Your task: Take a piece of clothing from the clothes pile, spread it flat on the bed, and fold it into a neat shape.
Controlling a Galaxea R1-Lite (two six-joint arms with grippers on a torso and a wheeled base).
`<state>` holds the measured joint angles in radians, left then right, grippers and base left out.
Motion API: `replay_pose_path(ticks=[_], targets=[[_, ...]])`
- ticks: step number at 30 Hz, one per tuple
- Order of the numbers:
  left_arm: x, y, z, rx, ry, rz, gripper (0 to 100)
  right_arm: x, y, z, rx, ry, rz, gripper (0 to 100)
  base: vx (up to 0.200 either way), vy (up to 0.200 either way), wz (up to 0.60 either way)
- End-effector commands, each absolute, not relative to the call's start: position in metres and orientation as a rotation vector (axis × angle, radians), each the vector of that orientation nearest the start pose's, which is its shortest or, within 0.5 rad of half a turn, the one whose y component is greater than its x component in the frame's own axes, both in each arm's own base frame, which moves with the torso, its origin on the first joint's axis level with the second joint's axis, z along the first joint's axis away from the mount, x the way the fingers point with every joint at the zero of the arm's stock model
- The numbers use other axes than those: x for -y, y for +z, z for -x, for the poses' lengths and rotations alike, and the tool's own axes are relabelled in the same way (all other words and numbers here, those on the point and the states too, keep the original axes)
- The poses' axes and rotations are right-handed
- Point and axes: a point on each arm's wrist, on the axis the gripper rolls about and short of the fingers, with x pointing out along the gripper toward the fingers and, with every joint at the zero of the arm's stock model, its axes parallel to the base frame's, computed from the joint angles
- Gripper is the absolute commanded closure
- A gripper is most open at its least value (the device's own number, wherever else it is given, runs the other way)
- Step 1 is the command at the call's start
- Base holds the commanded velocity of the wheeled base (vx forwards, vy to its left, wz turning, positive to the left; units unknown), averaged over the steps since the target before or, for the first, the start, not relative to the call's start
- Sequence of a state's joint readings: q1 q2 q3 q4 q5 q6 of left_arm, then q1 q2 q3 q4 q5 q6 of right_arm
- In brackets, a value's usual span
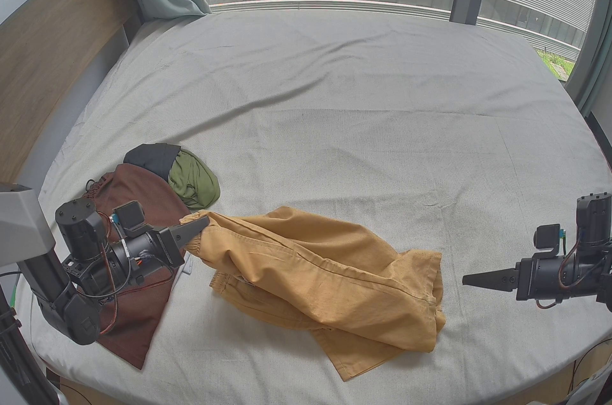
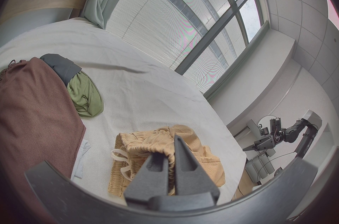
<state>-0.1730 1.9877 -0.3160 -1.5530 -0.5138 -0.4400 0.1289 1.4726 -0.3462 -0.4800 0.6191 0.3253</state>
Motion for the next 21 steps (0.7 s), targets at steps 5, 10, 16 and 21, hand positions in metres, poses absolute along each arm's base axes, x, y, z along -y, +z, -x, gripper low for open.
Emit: replay_pose_path(ticks=[5, 10, 16, 21], targets=[[0.058, 0.081, -0.272, -0.267, -0.646, 0.443, 100, -0.04, 0.092, -0.202, -0.837, 0.607, -0.485, 0, 0.0, 0.0, 0.0], [0.058, 0.081, -0.272, -0.265, -0.645, 0.443, 100, -0.041, 0.084, -0.207, -0.845, 0.607, -0.509, 0, 0.0, 0.0, 0.0], [0.058, 0.082, -0.272, -0.264, -0.646, 0.443, 100, -0.042, 0.066, -0.218, -0.863, 0.59, -0.542, 0, 0.0, 0.0, 0.0], [0.058, 0.082, -0.272, -0.261, -0.647, 0.435, 100, -0.045, 0.057, -0.223, -0.876, 0.6, -0.576, 0, 0.0, 0.0, 0.0]])
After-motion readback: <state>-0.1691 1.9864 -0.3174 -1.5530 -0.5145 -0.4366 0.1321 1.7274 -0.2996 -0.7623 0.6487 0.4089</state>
